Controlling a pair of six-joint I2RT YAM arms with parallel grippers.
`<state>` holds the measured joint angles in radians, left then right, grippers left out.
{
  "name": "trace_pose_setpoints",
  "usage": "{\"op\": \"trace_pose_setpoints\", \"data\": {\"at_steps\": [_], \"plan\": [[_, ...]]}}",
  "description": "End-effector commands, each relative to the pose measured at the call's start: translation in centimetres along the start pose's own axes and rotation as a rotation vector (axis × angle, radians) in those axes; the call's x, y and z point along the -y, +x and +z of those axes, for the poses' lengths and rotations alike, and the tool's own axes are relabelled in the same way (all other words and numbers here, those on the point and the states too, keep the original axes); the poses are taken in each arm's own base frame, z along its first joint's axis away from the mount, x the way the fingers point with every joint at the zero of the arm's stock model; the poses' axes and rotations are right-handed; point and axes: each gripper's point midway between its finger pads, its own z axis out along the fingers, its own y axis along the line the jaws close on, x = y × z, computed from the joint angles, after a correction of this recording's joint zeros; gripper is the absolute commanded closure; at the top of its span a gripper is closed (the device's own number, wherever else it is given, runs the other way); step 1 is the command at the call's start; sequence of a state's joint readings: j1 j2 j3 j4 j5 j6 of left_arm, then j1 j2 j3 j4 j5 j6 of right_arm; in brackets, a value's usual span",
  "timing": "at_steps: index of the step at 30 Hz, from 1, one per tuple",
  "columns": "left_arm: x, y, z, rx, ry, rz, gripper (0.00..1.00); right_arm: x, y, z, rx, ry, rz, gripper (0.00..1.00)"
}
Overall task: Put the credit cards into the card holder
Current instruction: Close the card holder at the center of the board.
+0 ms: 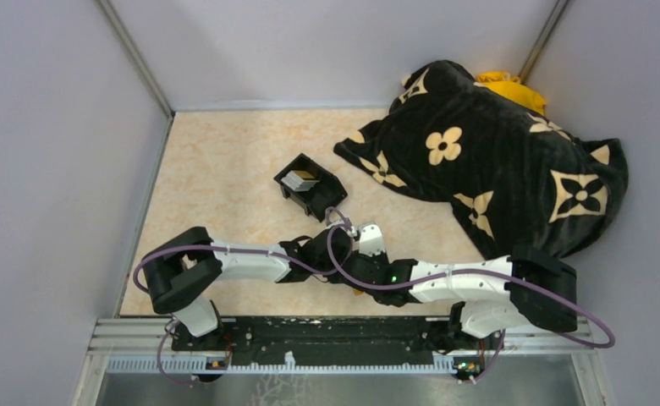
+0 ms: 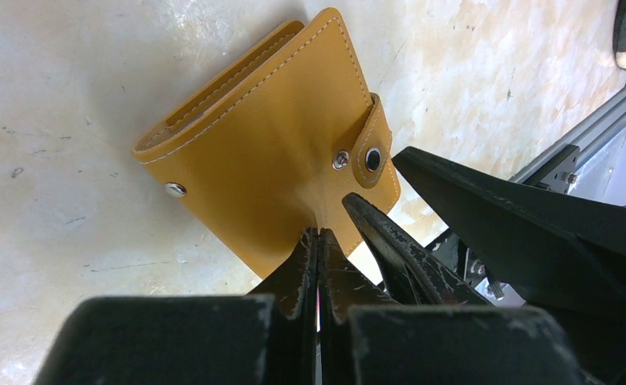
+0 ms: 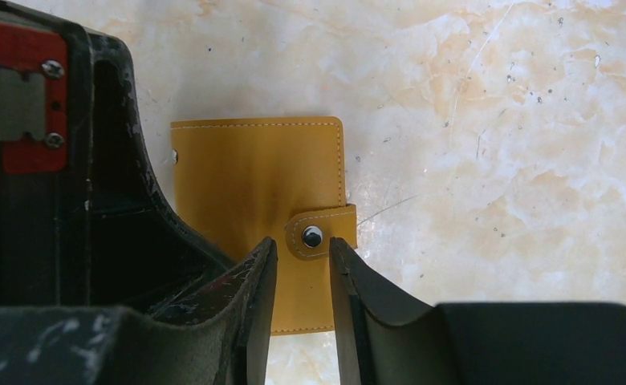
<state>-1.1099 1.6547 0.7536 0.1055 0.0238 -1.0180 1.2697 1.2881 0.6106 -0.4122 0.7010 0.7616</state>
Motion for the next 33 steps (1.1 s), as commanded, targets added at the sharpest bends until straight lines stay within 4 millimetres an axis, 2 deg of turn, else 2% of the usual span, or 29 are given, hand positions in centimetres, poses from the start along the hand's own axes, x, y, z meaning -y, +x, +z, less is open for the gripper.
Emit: {"op": "trace_pose_setpoints", "data": {"at_steps": [1, 24, 33], "plan": [[-4.7, 1.8, -0.1, -0.053, -0.148, 0.049, 1.00, -1.8, -1.6, -0.3, 0.043, -0.041, -0.011, 0.70], [-4.5, 1.6, -0.6, -0.044, -0.145, 0.036, 1.00, -1.2, -2.5, 0.1, 0.069, 0.026, -0.073, 0.93], [-3.3, 0.1, -1.5, 0.011, -0.138, 0.038, 0.85, -1.8, -3.1, -0.2, 0.076, -0.005, -0.079, 0.97]]}}
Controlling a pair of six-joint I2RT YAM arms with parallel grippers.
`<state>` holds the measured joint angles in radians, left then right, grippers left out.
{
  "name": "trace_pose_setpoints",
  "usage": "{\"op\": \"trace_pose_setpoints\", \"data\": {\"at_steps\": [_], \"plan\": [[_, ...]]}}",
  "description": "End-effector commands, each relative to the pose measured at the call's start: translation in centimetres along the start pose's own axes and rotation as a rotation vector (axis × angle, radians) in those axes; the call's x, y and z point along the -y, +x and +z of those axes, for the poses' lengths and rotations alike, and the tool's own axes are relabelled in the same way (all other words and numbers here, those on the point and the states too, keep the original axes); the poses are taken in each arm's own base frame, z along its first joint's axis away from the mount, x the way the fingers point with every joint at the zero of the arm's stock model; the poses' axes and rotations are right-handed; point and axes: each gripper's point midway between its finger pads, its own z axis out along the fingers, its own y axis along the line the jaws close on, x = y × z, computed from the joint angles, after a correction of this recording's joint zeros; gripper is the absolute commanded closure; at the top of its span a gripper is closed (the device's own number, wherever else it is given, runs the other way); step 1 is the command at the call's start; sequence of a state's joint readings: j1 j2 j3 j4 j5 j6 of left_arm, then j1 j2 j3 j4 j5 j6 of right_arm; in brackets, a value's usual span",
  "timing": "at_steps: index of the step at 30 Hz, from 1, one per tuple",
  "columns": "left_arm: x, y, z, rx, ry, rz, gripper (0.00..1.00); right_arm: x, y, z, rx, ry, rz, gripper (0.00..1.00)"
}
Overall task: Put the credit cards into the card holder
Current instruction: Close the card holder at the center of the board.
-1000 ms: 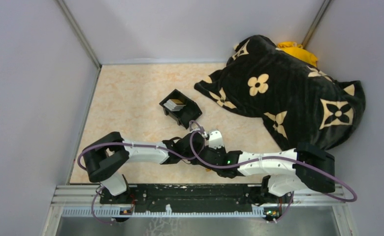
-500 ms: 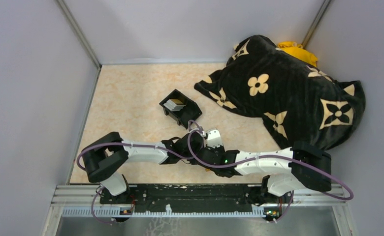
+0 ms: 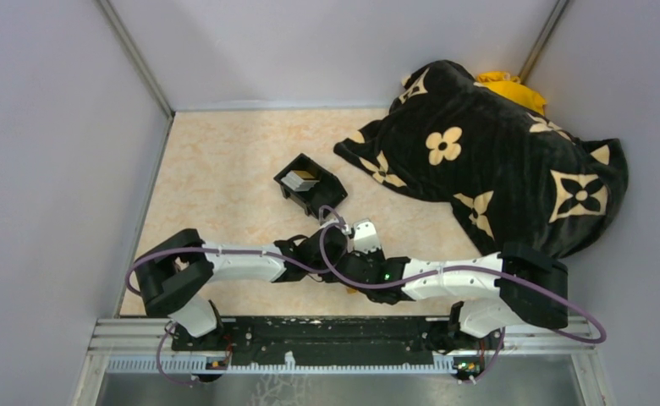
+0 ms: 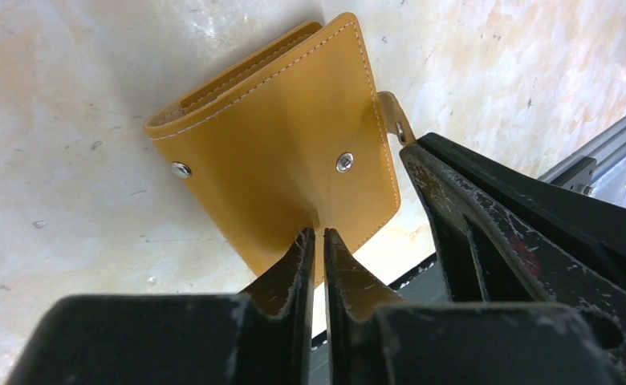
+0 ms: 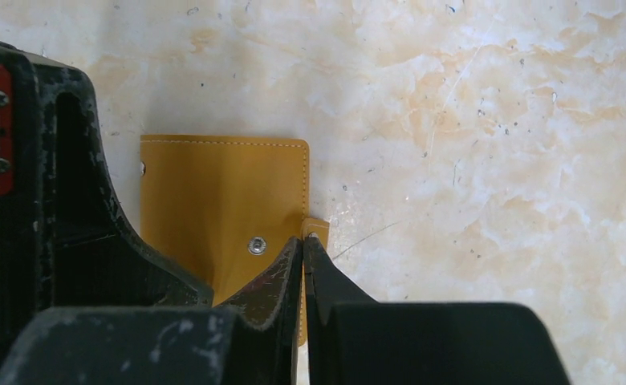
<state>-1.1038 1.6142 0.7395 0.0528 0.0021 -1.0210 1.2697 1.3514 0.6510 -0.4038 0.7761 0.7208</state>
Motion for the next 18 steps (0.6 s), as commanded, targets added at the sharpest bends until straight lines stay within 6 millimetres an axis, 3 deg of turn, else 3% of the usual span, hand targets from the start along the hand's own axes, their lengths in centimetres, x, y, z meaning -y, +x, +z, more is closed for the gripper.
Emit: {"op": "trace_pose_setpoints", "data": {"at_steps": [1, 18], "plan": [[-2.3, 0.1, -0.6, 0.012, -0.100, 0.046, 0.83, -1.9, -2.0, -1.0, 0.034, -0.072, -0.027, 0.97], [-1.8, -1.3, -2.3, 0.085, -0.081, 0.033, 0.76, -3.9, -2.2, -1.4, 0.027, -0.144, -0.054, 0.98]]}}
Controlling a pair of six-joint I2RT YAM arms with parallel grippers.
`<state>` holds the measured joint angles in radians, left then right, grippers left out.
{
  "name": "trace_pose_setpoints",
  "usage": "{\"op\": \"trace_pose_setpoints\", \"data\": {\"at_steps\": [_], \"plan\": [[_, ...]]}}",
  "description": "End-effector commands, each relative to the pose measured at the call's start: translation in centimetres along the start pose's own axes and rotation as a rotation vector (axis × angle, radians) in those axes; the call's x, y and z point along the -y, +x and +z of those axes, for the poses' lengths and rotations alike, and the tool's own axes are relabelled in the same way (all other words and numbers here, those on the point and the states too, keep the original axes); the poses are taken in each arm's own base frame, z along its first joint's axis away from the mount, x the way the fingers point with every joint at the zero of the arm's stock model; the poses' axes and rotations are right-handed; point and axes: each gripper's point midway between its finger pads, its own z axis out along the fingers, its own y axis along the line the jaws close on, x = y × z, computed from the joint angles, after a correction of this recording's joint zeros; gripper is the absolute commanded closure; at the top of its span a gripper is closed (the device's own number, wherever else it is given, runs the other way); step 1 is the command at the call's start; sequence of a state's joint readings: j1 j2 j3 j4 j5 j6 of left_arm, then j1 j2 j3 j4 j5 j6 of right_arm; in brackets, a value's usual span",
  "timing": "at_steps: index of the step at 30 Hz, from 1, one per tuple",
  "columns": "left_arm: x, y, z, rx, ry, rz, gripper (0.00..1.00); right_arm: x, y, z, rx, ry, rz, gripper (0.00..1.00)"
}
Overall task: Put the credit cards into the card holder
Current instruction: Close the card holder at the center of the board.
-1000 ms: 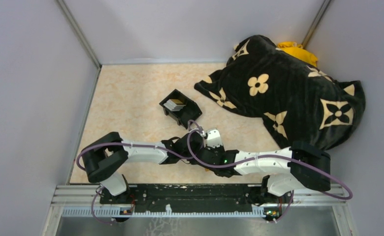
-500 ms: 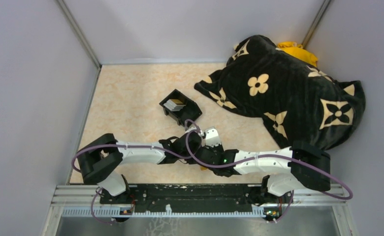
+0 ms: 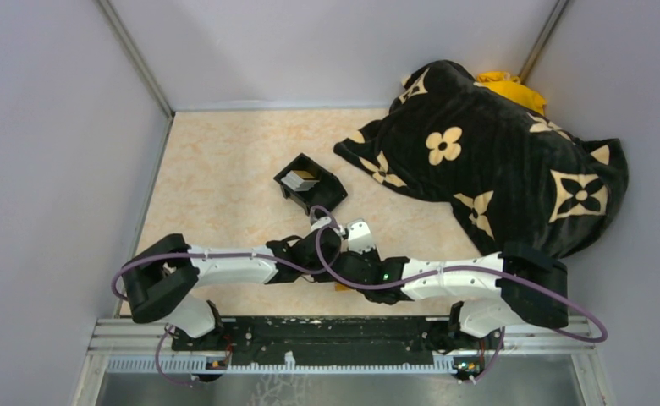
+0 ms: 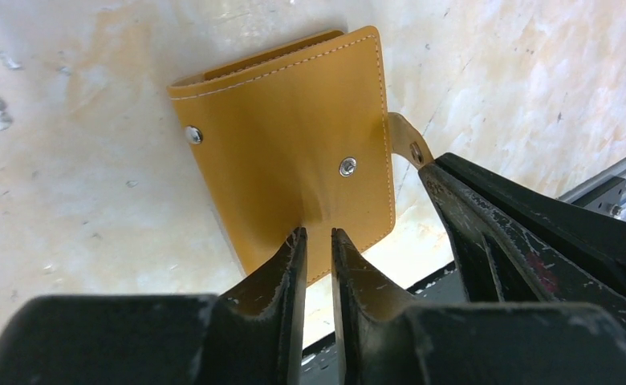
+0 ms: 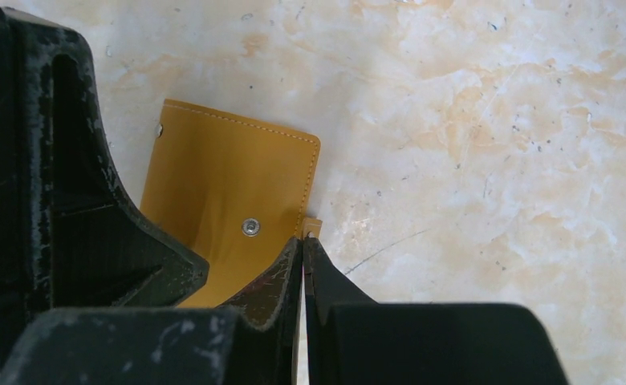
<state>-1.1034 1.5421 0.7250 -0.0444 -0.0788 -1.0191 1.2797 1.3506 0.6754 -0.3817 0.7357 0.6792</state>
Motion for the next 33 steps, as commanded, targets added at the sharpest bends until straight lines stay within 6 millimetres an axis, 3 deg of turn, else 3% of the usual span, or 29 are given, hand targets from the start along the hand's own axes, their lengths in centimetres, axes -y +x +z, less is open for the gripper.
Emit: {"op": "trace_pose_setpoints", "data": {"at_steps": [1, 15, 25, 33], "plan": [[-0.3, -0.7, -0.9, 0.041, -0.003, 0.026, 0.76, -2.5, -1.5, -0.8, 0.026, -0.084, -0.040, 0.97], [-0.1, -2.2, -3.2, 0.150, 0.058, -0.024, 0.71, -2.7, -1.7, -0.8, 0.028, -0.085, -0.039, 0.99], [-2.2, -1.3, -1.7, 0.122, -0.026, -0.009, 0.71, -3.4, -2.3, -0.8, 0.034, -0.101, -0.055, 0.99], [-2.8, -0.7, -1.0, 0.104, -0.043, -0.001, 0.70, -4.1, -2.6, -0.7, 0.034, -0.116, -0.061, 0.99]]}}
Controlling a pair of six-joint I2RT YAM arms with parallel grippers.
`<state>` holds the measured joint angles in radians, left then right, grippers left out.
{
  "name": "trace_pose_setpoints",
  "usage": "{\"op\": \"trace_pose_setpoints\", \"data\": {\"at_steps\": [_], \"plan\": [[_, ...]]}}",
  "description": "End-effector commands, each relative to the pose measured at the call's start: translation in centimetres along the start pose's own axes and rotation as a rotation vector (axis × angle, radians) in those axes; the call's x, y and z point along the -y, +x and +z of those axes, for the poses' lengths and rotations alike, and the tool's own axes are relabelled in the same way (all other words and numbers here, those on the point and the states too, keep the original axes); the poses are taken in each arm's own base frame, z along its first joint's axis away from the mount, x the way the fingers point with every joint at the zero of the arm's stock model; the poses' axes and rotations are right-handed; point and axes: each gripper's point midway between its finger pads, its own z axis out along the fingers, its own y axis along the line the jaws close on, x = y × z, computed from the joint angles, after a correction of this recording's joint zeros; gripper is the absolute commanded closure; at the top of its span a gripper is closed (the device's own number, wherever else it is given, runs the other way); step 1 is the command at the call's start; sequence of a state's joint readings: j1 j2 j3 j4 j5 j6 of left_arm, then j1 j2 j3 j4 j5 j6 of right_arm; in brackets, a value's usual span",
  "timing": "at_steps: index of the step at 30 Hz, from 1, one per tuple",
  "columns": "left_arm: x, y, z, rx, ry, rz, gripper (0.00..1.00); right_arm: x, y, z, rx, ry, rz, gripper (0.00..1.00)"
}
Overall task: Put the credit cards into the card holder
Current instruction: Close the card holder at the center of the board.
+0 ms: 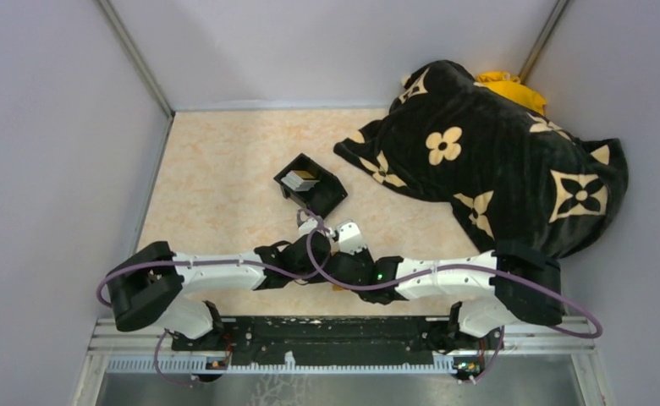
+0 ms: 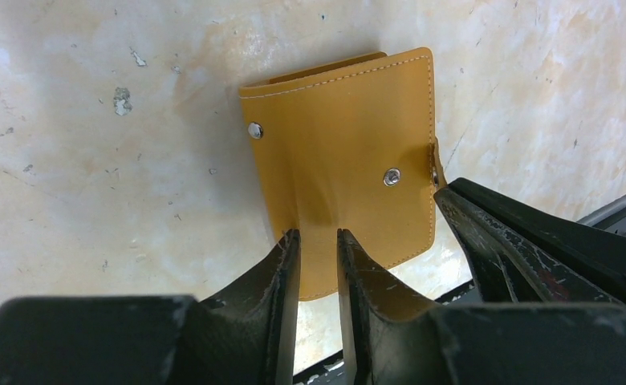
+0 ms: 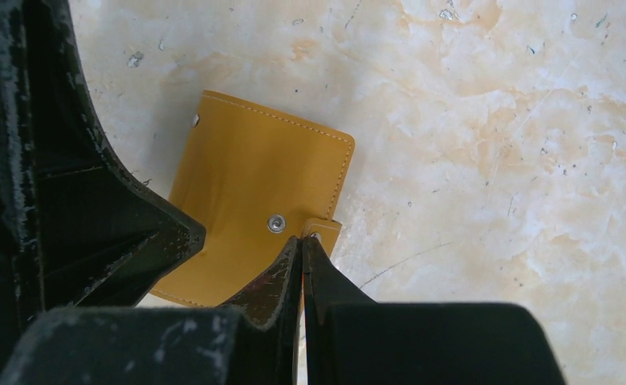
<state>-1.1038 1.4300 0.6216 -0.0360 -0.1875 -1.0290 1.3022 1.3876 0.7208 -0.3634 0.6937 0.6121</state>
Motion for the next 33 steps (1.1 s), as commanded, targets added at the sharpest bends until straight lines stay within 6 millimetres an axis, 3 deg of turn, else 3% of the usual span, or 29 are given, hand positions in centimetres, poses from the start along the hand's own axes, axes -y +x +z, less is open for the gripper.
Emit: {"op": "trace_pose_setpoints", "data": {"at_steps": [1, 33], "plan": [[-0.3, 0.3, 0.5, -0.002, -0.005, 0.012, 0.70, -2.0, -2.2, -0.2, 0.040, -0.054, 0.000, 0.99], [-0.1, 0.8, 1.0, -0.021, 0.017, 0.013, 0.70, -4.5, -1.9, 1.1, 0.019, -0.109, -0.026, 1.00]]}}
